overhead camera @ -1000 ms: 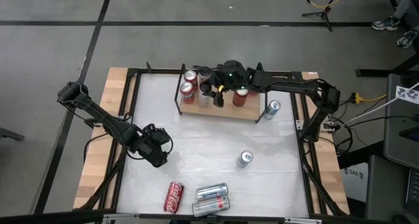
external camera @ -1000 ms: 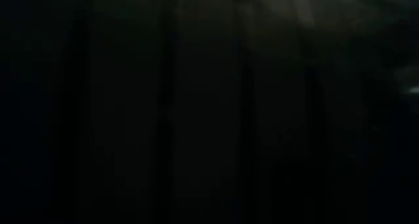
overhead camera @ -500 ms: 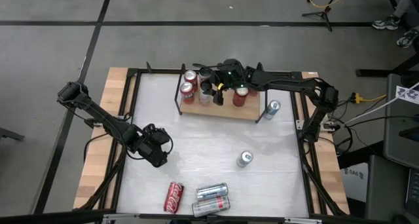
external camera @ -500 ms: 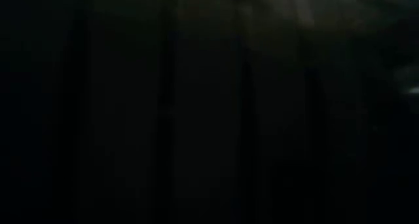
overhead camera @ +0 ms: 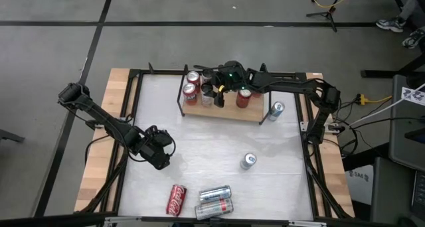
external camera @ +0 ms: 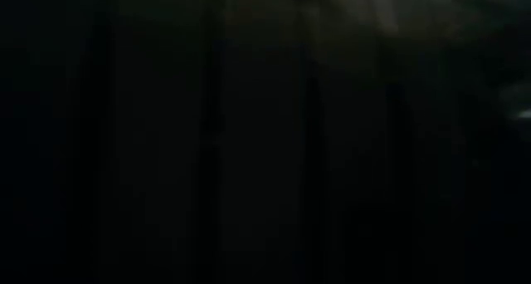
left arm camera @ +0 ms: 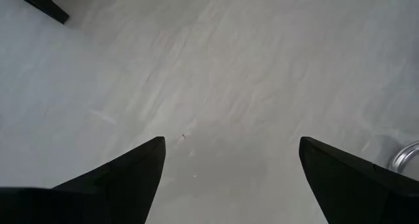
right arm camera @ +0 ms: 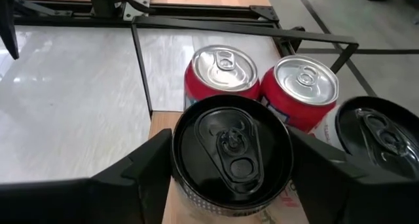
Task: Place canned beverage on shelf
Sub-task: Put the top white-pink soda can on the shelf aligned with the white-pink soda can, then put the middle blue soda can on the shelf
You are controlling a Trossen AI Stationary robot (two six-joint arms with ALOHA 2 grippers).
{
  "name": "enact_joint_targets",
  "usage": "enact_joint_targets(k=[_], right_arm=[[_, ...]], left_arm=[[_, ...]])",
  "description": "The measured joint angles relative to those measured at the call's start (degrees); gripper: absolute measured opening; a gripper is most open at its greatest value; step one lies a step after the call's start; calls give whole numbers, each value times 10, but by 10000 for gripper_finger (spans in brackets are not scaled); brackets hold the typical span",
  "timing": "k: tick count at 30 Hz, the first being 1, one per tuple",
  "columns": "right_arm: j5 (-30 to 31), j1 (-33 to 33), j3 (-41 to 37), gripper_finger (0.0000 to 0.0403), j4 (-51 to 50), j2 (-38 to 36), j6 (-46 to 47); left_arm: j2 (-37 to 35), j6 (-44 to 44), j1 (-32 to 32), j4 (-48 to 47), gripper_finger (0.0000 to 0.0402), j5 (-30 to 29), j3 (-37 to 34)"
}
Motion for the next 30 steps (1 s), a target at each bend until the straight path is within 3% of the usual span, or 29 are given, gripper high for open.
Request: enact_joint_targets(k=[11, 30], right_arm=[[3, 0, 0, 306, -4, 1, -1], [-5, 1, 88, 308, -30, 0, -1]], left_arm=[[0, 0, 0, 0, 344, 0, 0], [0, 0, 0, 0, 344, 0, 0]])
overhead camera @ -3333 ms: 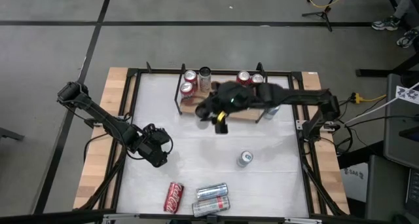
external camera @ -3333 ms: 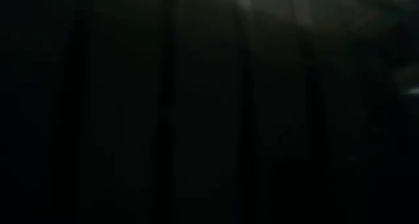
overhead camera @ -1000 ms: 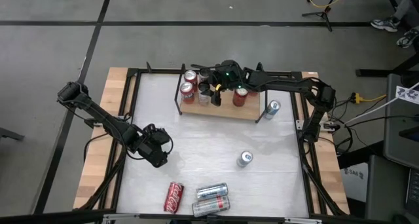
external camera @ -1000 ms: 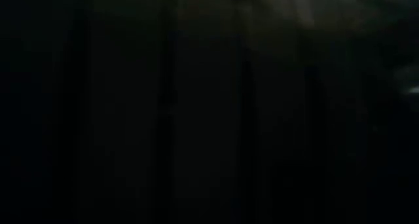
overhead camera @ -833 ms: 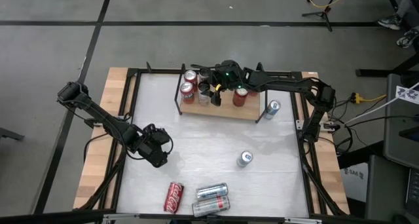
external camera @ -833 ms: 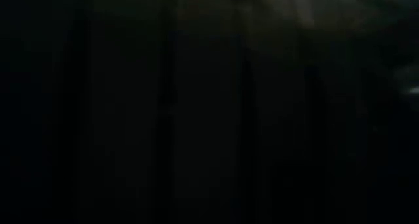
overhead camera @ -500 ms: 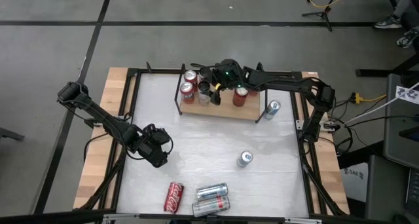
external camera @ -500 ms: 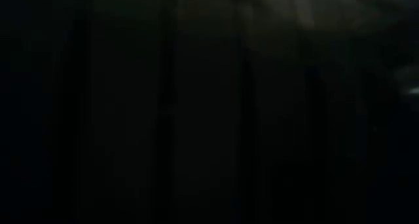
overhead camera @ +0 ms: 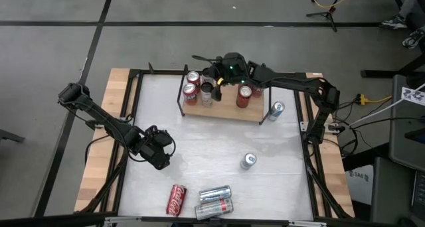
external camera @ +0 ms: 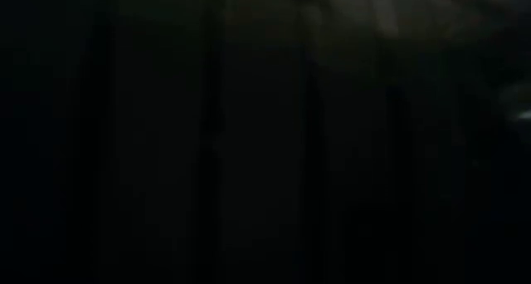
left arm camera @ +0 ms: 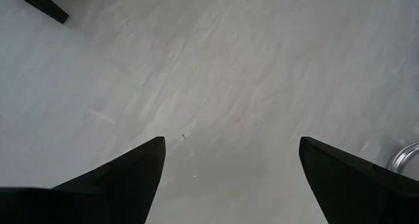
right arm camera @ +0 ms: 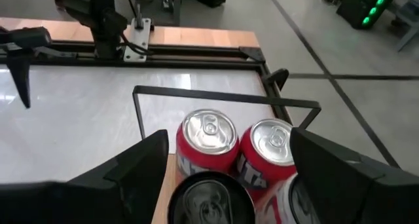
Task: Place canned beverage on shelf
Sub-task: Put the middle blue soda can on the shelf
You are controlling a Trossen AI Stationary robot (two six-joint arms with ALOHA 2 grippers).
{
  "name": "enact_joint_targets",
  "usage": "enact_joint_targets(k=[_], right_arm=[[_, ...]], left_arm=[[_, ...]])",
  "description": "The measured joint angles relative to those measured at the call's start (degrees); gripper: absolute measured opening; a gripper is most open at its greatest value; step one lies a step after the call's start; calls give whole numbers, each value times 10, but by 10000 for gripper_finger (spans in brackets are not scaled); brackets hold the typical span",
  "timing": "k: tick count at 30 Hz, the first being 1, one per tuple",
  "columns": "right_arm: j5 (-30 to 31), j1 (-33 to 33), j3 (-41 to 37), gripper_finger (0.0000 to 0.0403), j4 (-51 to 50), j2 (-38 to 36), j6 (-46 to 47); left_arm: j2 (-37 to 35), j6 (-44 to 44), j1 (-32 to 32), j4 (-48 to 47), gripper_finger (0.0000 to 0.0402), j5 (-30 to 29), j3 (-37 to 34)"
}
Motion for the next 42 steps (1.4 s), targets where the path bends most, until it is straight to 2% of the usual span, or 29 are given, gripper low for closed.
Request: enact_joint_targets(k=[9, 14, 17, 27, 33, 42], right_arm=[[1, 8, 69, 308, -149, -2, -6], [5, 40, 83, 308, -179, -16, -30], [7, 69, 83, 308, -187, -32, -34], [65, 203, 83, 308, -258, -71, -48], [69, 280, 83, 308, -318, -73, -47], [107, 367, 53, 308, -353, -75, 4]], left_arm=[[0, 0, 0, 0, 344, 0, 0], [0, 0, 0, 0, 344, 0, 0], [0, 0, 0, 1, 344, 0, 0], [0, 0, 0, 5, 344, 0, 0], [0, 0, 0, 7, 344, 0, 0], [0, 0, 0, 7, 344, 0, 0]])
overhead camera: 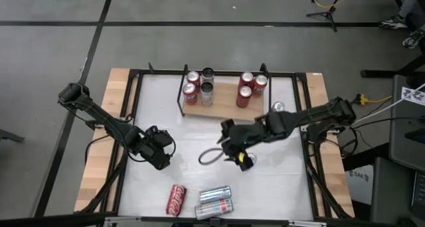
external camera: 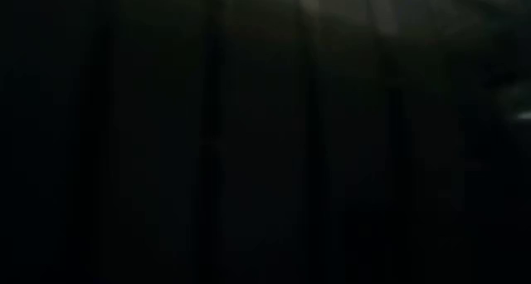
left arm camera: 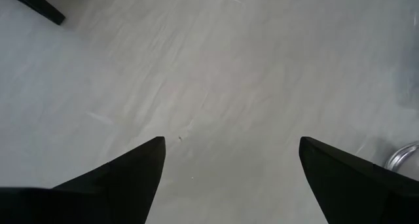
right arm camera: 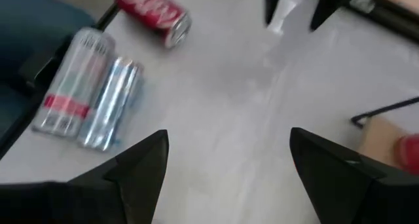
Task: Place canned beverage on shelf
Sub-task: Put the middle blue soda can on the shelf
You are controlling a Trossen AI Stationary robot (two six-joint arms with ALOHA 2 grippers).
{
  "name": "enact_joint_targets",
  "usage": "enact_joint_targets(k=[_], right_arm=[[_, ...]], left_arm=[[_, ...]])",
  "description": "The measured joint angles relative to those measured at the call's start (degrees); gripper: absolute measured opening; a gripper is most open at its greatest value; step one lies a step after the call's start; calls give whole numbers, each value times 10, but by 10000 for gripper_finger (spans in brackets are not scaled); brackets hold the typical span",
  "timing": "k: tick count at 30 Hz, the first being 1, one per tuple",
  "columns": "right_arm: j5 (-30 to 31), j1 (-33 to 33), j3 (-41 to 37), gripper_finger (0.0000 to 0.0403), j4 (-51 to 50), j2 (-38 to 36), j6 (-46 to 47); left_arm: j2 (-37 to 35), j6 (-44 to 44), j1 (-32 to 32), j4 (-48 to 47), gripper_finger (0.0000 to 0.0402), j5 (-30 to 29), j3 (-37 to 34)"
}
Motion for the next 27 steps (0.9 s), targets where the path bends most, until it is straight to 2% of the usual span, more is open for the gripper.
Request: enact_joint_targets(k=[10, 21, 24, 27], right_arm=[[71, 55, -49, 308, -53, -43, 97], [176, 99, -179, 308, -61, -150, 312], [178, 99, -207, 308, -61, -156, 350], [163, 97, -225, 308, -61, -156, 341]], left_arm=[[0, 0, 0, 1, 344, 0, 0], [0, 0, 0, 2, 344, 0, 0], [0, 0, 0, 2, 344, 0, 0], [0, 0, 0, 2, 344, 0, 0]])
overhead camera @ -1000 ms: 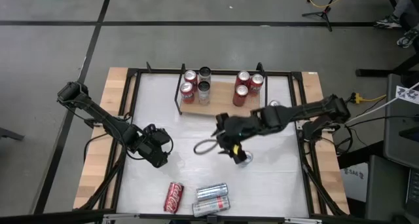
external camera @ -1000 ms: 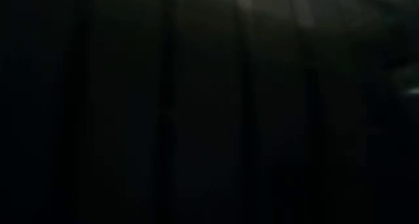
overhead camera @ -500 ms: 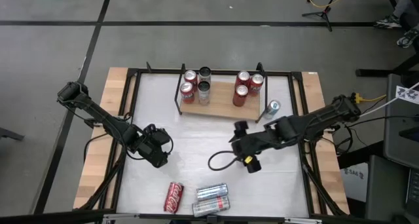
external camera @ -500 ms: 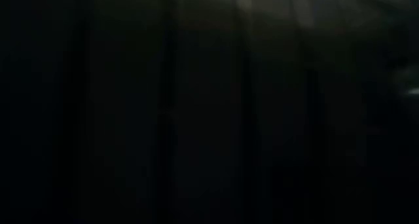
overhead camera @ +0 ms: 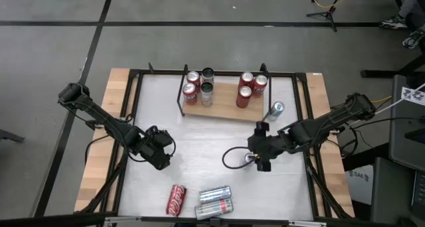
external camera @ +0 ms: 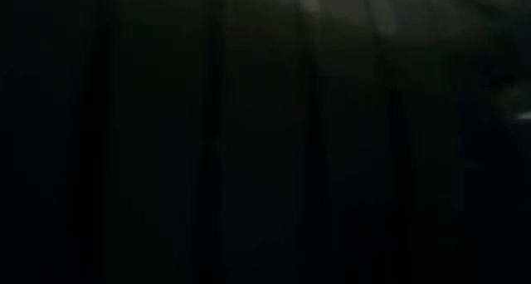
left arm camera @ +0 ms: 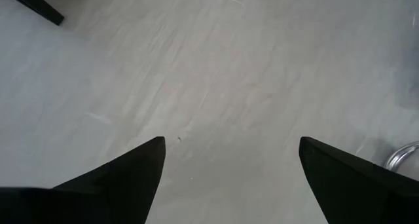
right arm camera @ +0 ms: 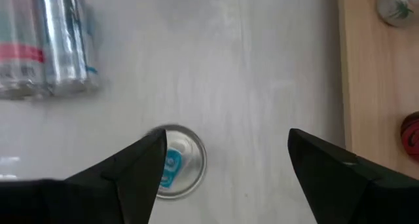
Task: Place canned beverage on shelf
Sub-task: Put the middle blue soda can on the shelf
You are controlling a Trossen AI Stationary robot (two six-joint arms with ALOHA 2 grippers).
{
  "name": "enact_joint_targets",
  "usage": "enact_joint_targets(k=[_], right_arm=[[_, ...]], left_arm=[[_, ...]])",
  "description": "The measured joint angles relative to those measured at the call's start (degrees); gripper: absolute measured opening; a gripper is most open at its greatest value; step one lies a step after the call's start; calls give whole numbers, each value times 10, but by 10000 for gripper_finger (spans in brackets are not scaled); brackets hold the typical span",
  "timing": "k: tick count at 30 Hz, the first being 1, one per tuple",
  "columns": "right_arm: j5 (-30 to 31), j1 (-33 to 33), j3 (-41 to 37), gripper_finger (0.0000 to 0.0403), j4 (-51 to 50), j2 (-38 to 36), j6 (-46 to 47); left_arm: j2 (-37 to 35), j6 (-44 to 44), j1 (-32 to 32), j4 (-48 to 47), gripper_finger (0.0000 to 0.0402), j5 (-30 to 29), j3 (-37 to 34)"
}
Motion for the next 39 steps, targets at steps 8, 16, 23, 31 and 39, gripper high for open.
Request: enact_joint_targets(k=[8, 16, 23, 31, 39], right_arm=[[5, 0, -28, 308, 1, 0, -26], [5, 0, -49, 308, 5, 0, -26], [-17, 0, -52, 308, 21, 0, -26], [-60, 0, -52, 308, 22, 0, -1], [-83, 0, -52, 308, 51, 0, 7]], left_arm=[[0, 0, 0, 0, 344, 0, 0], [0, 0, 0, 0, 344, 0, 0], [0, 0, 0, 0, 344, 0, 0], [0, 0, 0, 0, 344, 0, 0], [0, 0, 0, 0, 344, 0, 0]])
